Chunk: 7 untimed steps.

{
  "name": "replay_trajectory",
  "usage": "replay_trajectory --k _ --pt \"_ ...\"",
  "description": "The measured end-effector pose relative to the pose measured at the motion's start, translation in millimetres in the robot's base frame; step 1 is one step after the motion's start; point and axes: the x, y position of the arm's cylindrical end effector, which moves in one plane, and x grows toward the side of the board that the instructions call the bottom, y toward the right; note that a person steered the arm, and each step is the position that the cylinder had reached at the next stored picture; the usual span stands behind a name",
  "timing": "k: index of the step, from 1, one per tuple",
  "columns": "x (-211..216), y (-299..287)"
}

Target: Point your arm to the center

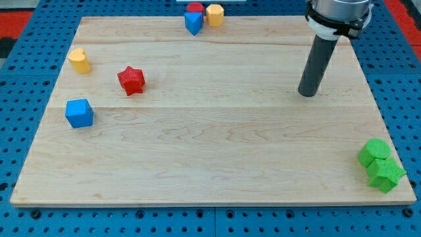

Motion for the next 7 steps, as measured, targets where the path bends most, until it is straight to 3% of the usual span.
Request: replay_trajectory --k 7 --pt "-7.2 -4.2"
